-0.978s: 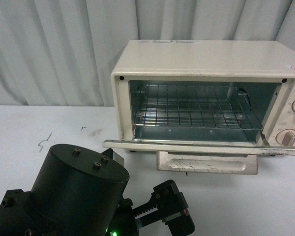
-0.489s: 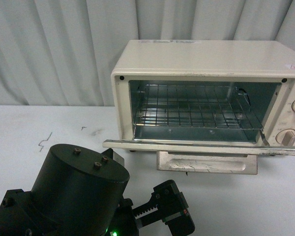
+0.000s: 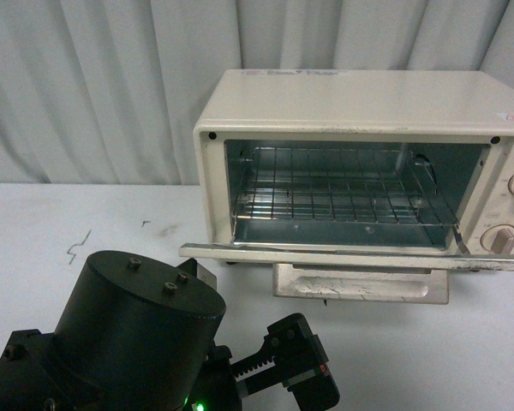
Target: Open oven
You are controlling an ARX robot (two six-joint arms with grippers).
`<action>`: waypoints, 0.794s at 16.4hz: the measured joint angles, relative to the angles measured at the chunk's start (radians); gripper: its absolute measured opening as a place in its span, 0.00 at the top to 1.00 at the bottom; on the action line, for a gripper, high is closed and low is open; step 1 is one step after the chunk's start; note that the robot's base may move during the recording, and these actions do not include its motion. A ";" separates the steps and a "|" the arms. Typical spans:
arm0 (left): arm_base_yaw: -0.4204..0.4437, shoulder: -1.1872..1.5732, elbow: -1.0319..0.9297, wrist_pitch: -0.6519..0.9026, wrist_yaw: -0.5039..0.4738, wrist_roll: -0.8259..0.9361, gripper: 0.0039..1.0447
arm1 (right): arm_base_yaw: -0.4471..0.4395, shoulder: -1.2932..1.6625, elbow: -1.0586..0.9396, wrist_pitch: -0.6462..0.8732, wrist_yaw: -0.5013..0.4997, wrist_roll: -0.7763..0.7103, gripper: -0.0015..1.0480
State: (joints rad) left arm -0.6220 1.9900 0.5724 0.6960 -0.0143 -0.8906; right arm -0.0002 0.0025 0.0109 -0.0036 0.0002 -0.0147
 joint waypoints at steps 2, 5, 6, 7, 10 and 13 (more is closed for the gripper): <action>0.000 0.000 0.000 0.000 0.000 0.000 0.06 | 0.000 0.000 0.000 0.000 0.000 0.000 0.05; 0.000 0.000 0.000 0.000 0.000 0.000 0.06 | 0.000 0.000 0.000 0.000 0.000 0.000 0.06; 0.000 0.000 0.000 0.000 0.000 0.000 0.06 | 0.000 0.000 0.000 0.000 0.000 0.000 0.06; 0.000 0.000 0.000 0.000 0.000 0.000 0.06 | 0.000 0.000 0.000 0.000 0.000 0.000 0.06; -0.029 0.058 -0.052 0.261 -0.235 -0.110 0.06 | 0.000 0.000 0.000 0.000 -0.001 0.000 0.06; -0.003 0.051 -0.100 0.384 -0.337 -0.183 0.06 | 0.000 0.000 0.000 0.000 0.000 0.000 0.06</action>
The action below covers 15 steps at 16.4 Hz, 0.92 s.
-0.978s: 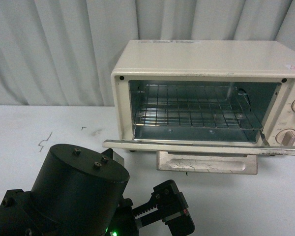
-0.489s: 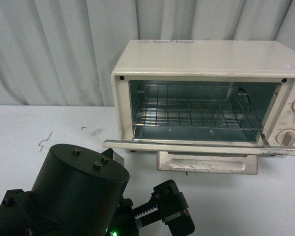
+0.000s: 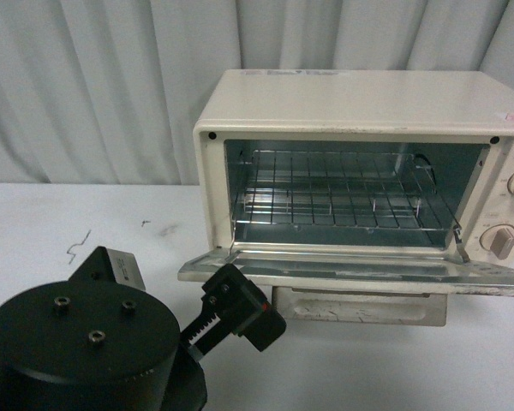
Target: Open oven
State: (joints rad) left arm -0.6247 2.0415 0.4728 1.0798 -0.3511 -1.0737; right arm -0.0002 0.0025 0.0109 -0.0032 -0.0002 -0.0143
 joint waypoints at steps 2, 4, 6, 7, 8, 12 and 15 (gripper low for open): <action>0.037 -0.014 -0.032 0.040 0.025 0.010 0.06 | 0.000 0.000 0.000 0.000 0.000 0.000 0.06; 0.090 -0.023 -0.070 0.068 0.085 0.046 0.06 | 0.000 0.000 0.000 0.000 0.000 0.000 0.06; 0.138 -0.076 -0.119 0.078 0.180 0.111 0.06 | 0.000 0.000 0.000 0.000 0.000 0.000 0.06; 0.164 -0.120 -0.147 0.069 0.240 0.155 0.06 | 0.000 0.000 0.000 0.000 0.000 0.000 0.06; 0.194 -0.165 -0.169 0.052 0.301 0.205 0.06 | 0.000 0.000 0.000 0.000 0.000 0.000 0.06; 0.354 -0.347 -0.247 -0.118 0.468 0.397 0.06 | 0.000 0.000 0.000 0.000 0.000 0.000 0.06; 0.507 -0.659 -0.272 -0.333 0.464 0.546 0.06 | 0.000 0.000 0.000 -0.001 0.000 0.000 0.06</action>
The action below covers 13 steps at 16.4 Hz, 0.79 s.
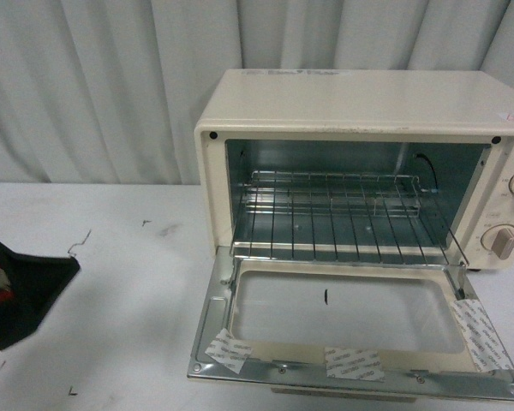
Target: Open oven
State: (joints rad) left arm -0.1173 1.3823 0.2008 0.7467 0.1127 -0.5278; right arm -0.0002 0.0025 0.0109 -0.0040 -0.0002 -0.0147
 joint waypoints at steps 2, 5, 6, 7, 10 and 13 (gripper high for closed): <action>0.001 -0.205 0.002 -0.152 0.007 0.080 0.06 | 0.000 0.000 0.000 0.000 0.000 0.000 0.06; -0.053 -0.264 -0.100 0.205 -0.240 0.346 0.30 | 0.000 0.000 0.000 0.001 0.000 0.000 0.06; -0.026 -0.328 -0.134 0.202 -0.252 0.432 0.42 | 0.000 0.000 0.000 0.000 0.002 0.000 0.06; -0.008 -0.395 -0.139 0.168 -0.246 0.470 0.54 | 0.000 0.000 0.000 0.000 0.000 0.000 0.06; 0.035 -0.566 -0.175 0.023 -0.193 0.509 0.90 | 0.000 0.000 0.000 0.000 0.000 0.000 0.06; 0.120 -0.727 -0.190 -0.111 -0.114 0.512 0.99 | 0.000 0.000 0.000 0.000 0.000 0.000 0.06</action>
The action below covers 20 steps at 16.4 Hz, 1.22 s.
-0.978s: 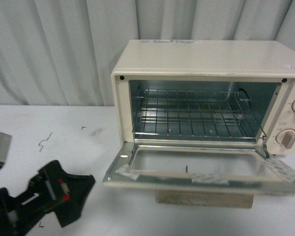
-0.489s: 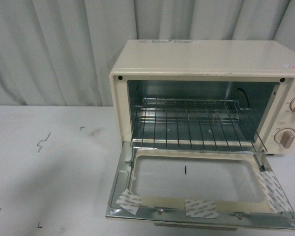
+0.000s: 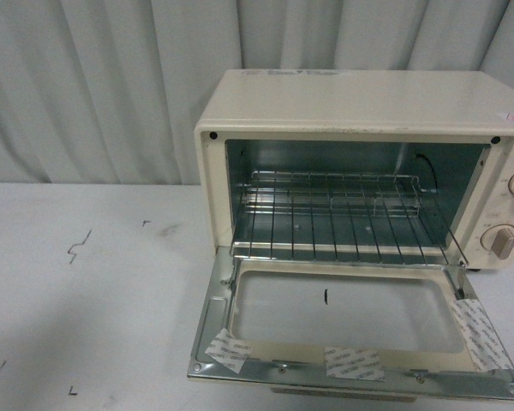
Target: Open oven
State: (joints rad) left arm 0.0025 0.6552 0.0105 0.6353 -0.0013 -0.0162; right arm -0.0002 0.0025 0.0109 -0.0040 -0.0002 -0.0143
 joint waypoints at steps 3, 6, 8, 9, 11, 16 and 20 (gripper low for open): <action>-0.005 -0.138 0.000 -0.124 0.001 0.000 0.99 | 0.000 0.000 0.000 0.000 0.000 0.000 0.06; -0.005 -0.207 0.000 -0.190 0.001 0.000 0.99 | 0.000 0.000 0.000 0.000 0.000 0.000 0.06; -0.005 -0.262 0.000 -0.243 0.001 0.000 0.99 | 0.000 0.000 0.000 0.000 0.000 0.000 0.06; -0.005 -0.299 0.000 -0.279 0.001 0.000 0.99 | 0.000 0.000 0.000 0.000 0.000 0.000 0.06; -0.005 -0.351 0.000 -0.331 0.001 0.000 0.99 | 0.000 0.000 0.000 0.000 0.000 0.000 0.06; -0.005 -0.423 0.000 -0.404 0.001 0.000 0.99 | 0.000 0.000 0.000 0.000 0.000 0.000 0.06; -0.005 -0.487 0.000 -0.469 0.001 0.000 0.99 | 0.000 0.000 0.000 0.000 0.000 0.000 0.06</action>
State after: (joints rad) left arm -0.0021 0.1680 0.0101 0.1661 -0.0002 -0.0158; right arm -0.0002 0.0025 0.0109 -0.0036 0.0002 -0.0143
